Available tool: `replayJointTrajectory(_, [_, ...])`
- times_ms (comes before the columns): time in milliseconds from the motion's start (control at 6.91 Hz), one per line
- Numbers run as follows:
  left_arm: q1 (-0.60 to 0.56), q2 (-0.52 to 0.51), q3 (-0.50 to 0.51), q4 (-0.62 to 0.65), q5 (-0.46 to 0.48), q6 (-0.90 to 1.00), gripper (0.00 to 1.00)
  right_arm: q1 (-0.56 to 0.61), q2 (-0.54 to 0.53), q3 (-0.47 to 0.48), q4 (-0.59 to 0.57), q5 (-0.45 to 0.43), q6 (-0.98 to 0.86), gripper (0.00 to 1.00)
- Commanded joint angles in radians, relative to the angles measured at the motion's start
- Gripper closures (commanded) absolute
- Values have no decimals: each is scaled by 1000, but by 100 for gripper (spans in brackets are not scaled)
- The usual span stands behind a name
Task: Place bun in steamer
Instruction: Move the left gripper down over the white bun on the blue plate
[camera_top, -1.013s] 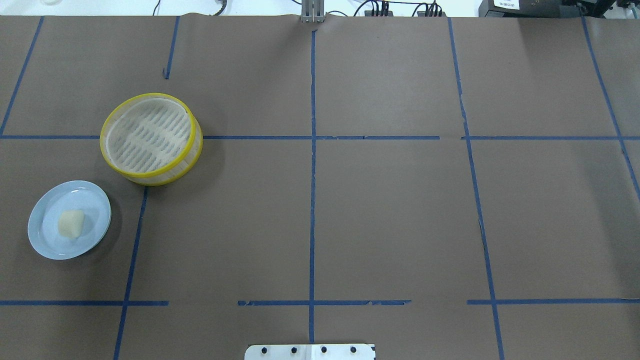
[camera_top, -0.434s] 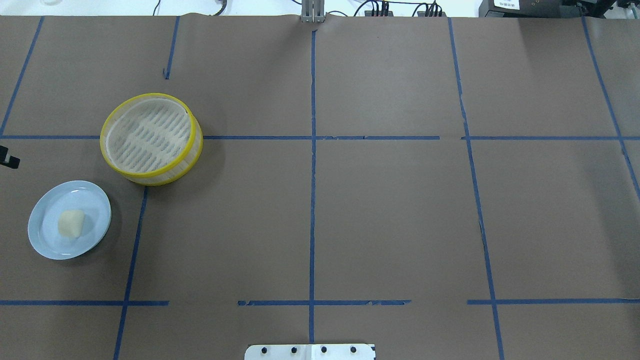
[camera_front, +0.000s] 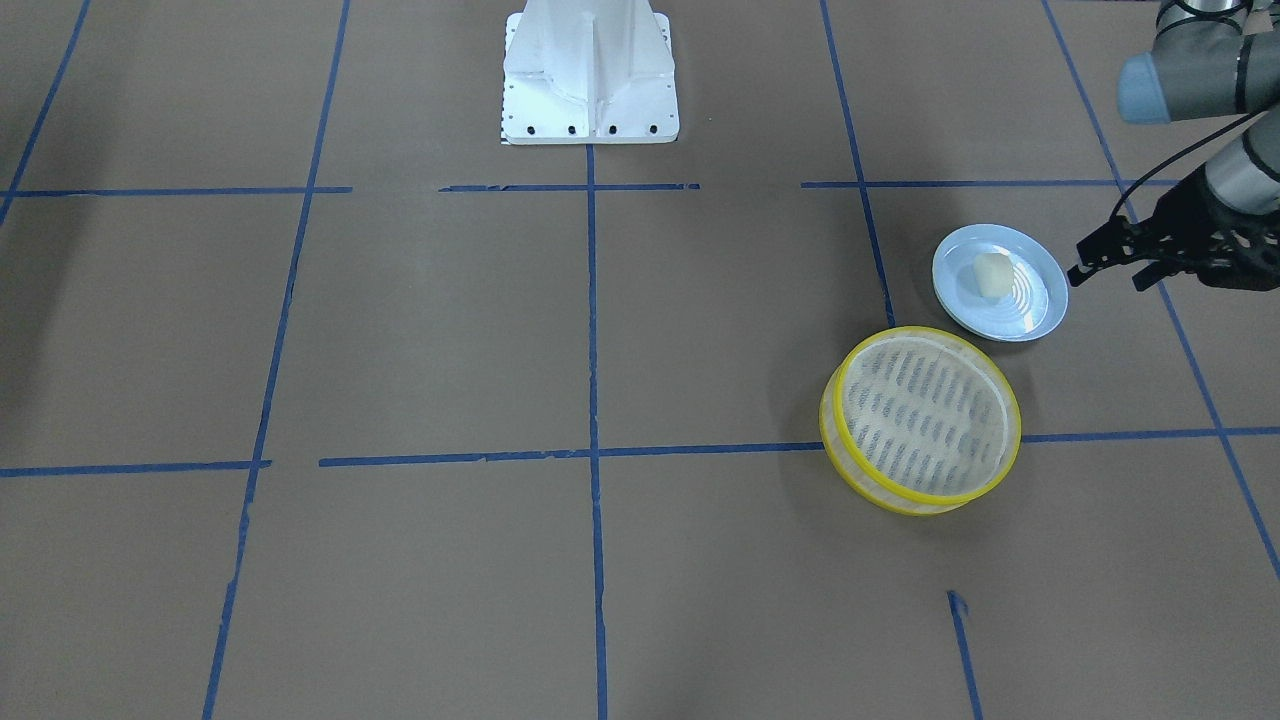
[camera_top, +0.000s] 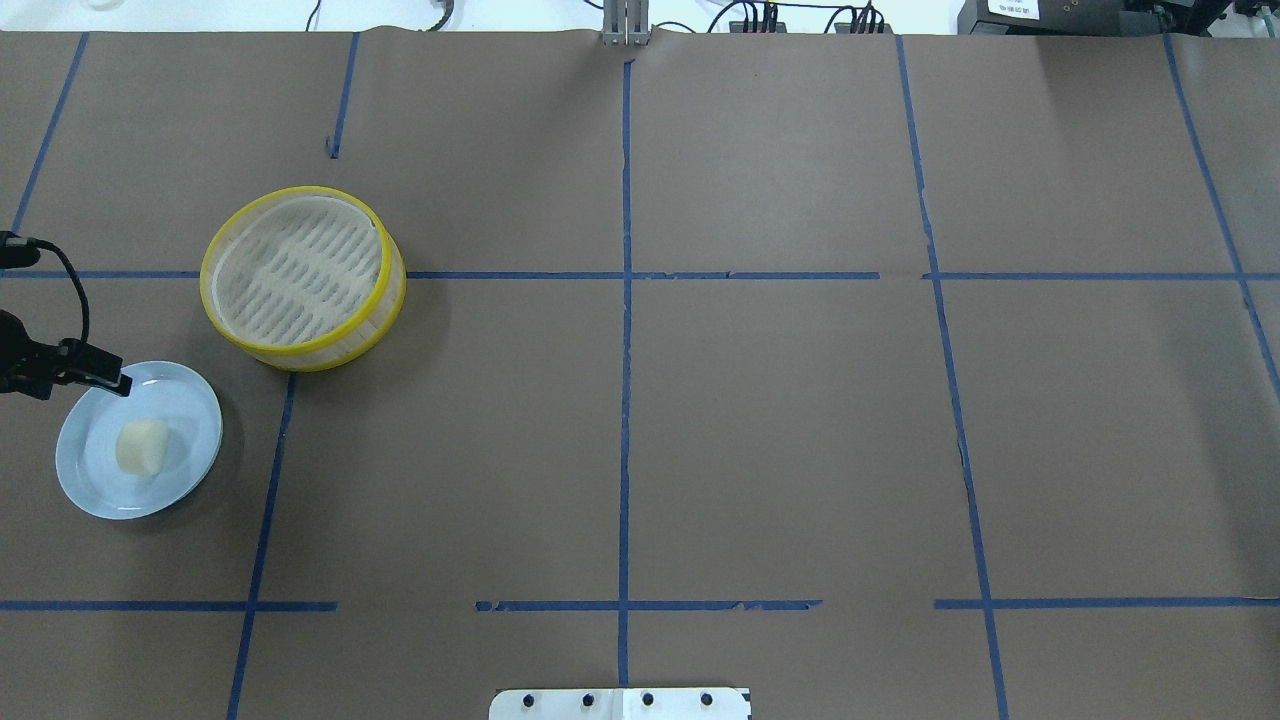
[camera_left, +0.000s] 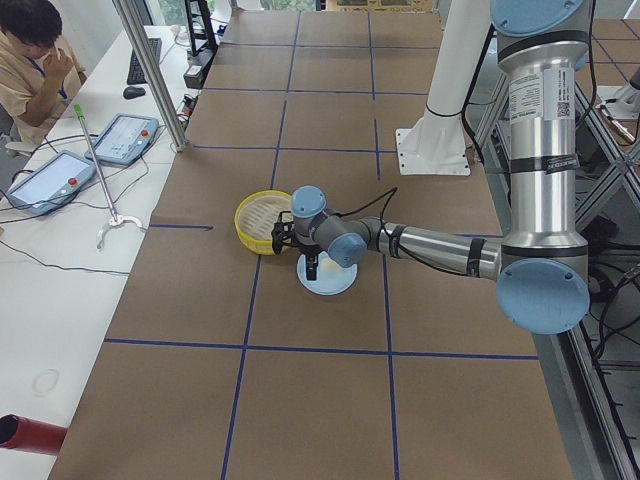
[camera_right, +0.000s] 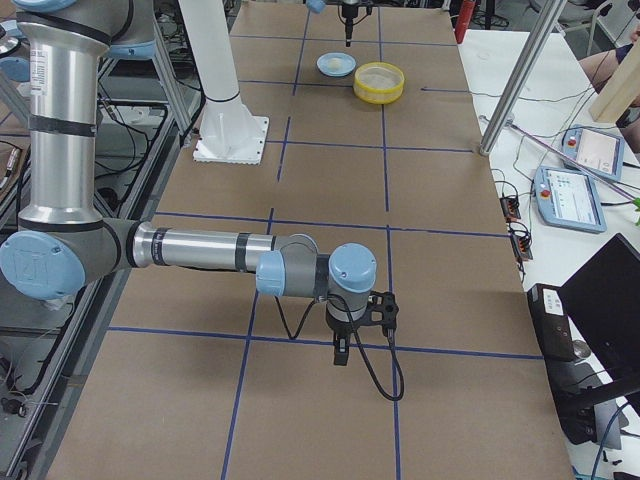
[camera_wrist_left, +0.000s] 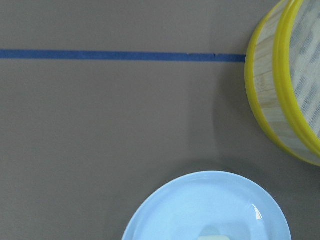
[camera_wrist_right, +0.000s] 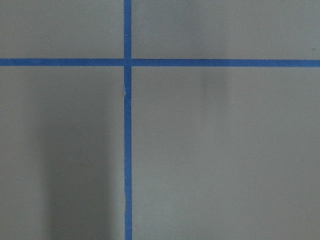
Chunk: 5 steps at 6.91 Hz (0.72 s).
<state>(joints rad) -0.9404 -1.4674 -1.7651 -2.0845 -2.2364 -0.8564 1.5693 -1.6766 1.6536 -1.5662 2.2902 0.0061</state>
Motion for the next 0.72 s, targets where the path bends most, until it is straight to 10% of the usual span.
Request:
replayJointTrajectory(0, [109,1,-4,1,53,-50,1,0,0,0,0,0,0,0])
replayJointTrajectory(579, [114,-1,16,1,60,-41,15,0,0,0,0,0,0,0])
